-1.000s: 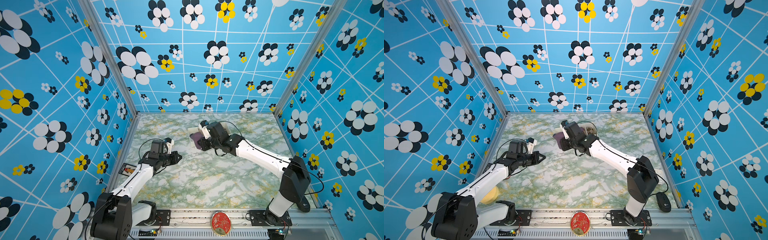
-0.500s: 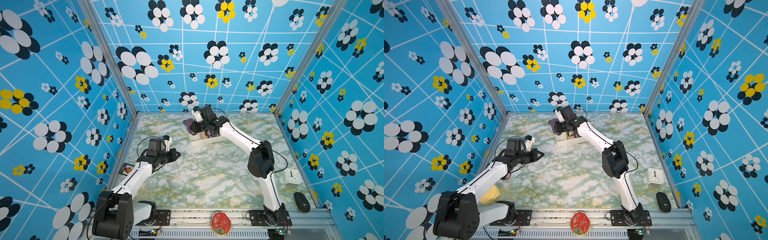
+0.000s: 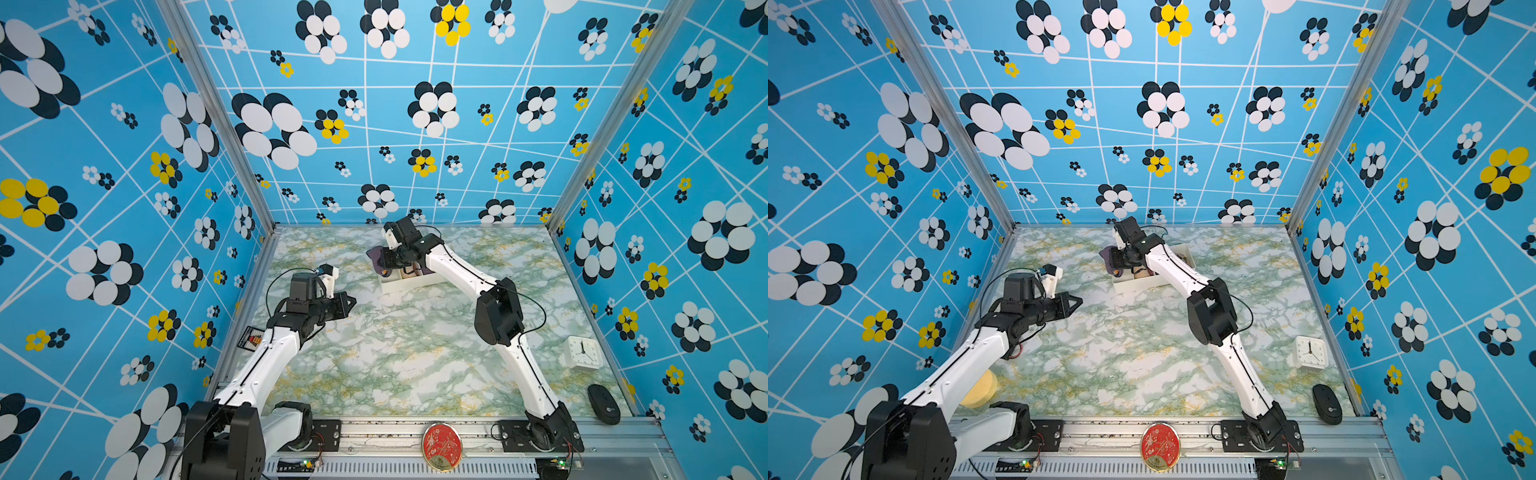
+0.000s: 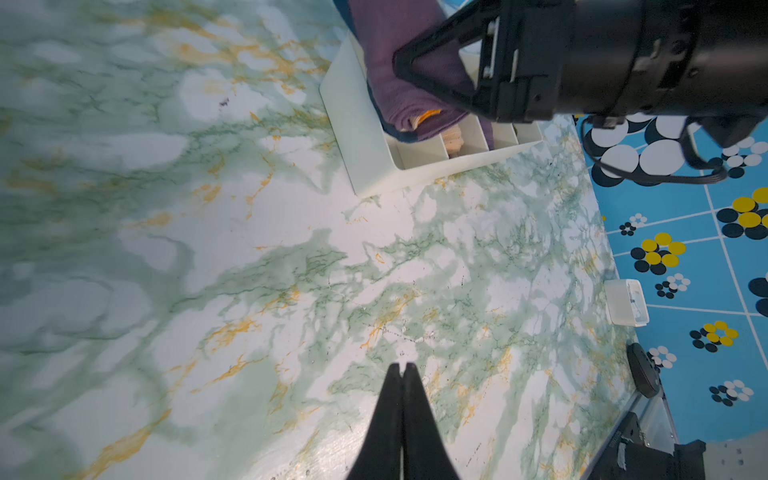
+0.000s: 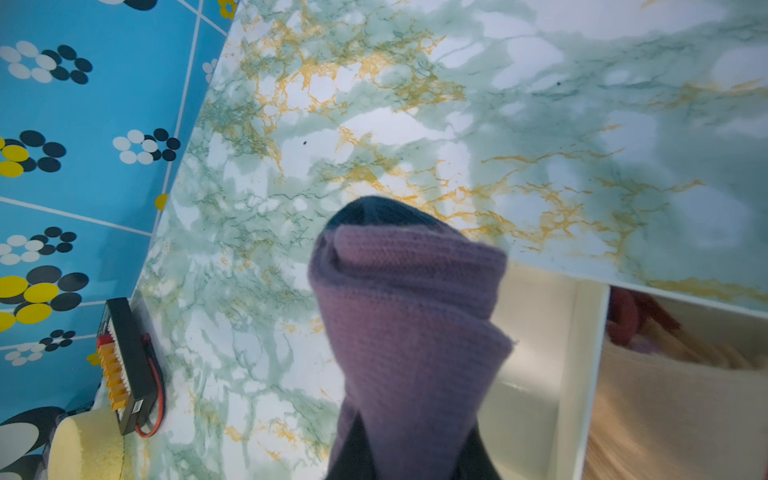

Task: Roll the socks
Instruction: 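Carry the roll with the right gripper and lower it into the organizer's empty compartment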

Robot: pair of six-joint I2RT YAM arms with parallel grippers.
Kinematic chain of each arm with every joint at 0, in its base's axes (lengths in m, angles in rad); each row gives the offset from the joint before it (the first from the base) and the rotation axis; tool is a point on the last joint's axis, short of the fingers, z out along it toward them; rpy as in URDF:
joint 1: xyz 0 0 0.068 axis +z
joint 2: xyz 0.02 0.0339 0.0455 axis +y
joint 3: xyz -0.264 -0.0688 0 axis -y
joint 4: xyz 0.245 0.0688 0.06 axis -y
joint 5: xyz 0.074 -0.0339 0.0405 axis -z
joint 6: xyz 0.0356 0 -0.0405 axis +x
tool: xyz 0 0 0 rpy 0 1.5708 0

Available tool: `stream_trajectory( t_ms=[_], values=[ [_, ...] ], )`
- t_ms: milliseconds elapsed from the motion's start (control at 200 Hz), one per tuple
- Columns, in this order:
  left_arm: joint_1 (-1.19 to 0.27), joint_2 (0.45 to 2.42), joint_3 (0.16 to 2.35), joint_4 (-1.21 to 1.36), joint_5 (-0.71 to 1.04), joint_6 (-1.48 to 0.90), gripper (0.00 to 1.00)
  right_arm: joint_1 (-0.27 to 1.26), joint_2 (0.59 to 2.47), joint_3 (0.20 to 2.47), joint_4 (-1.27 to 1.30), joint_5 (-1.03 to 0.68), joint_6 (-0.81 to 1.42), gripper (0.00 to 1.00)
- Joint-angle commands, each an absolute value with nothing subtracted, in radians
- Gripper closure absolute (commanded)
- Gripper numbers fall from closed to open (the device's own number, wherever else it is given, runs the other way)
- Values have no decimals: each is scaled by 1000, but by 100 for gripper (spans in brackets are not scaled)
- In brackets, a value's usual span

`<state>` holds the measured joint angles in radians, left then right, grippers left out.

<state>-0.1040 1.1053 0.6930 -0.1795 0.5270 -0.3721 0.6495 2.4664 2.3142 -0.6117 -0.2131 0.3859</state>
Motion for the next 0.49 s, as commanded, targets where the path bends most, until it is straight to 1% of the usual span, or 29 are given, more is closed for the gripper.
stream_trajectory(
  t_ms=[0,145,220,490],
  values=[
    [-92,1031,661,-158,472,-349,92,640,2498,2345,-622,-189,410,100],
    [-89,959,628,-137,458,-356,91,638,2519,2345,-626,-165,413,100],
    [-87,937,620,-139,450,-357,88,636,2530,2345,-632,-157,417,100],
    [-81,940,624,-158,465,-353,88,629,2556,2342,-654,-114,425,100]
  ],
)
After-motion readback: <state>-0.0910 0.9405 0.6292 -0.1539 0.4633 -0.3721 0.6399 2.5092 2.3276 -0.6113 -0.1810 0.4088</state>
